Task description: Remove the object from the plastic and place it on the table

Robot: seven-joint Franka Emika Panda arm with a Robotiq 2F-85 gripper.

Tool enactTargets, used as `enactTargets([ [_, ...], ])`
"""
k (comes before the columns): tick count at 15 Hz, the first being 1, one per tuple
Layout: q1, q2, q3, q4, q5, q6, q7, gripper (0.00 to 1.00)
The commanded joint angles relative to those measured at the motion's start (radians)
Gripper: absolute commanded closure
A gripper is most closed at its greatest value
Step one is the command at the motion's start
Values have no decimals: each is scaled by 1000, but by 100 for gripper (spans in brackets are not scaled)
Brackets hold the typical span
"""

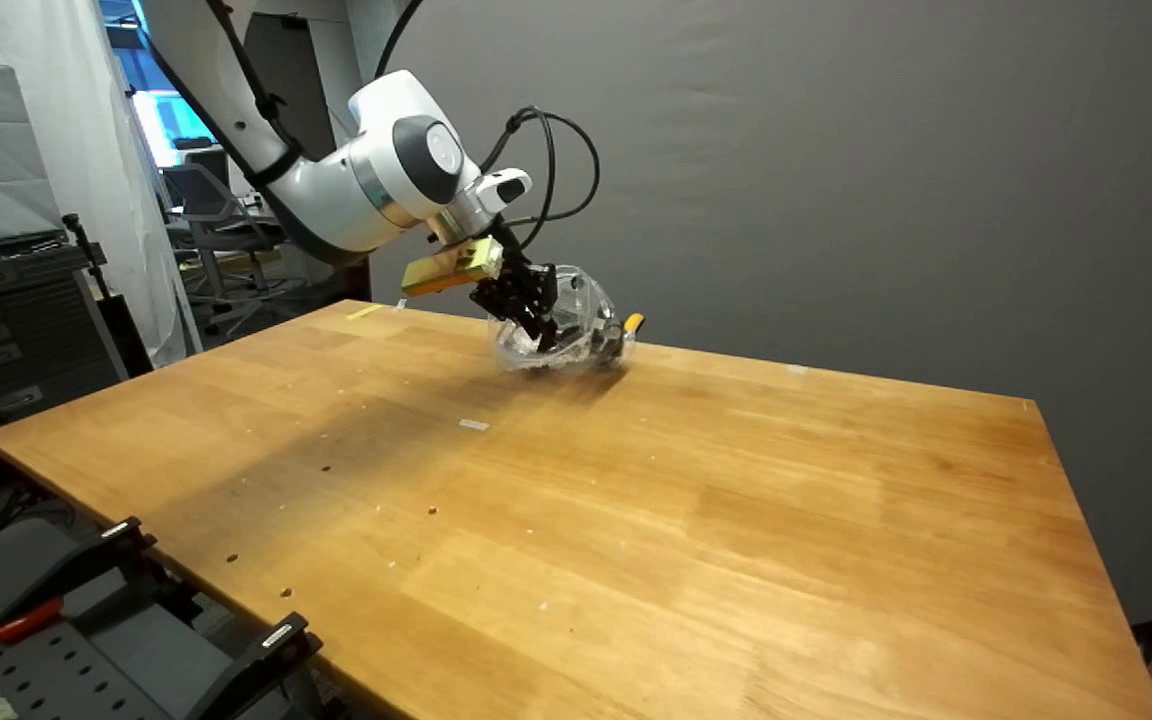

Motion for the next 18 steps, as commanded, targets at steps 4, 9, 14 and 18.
enactTargets([
  [4, -5, 3, -19, 4, -2, -45, -8, 91],
  [9, -30, -62, -5, -26, -17, -178, -14, 92],
  [14, -93, -176, 63, -54, -28, -355, -14, 93],
  [18, -198, -263, 177, -66, 8, -448, -39, 94],
])
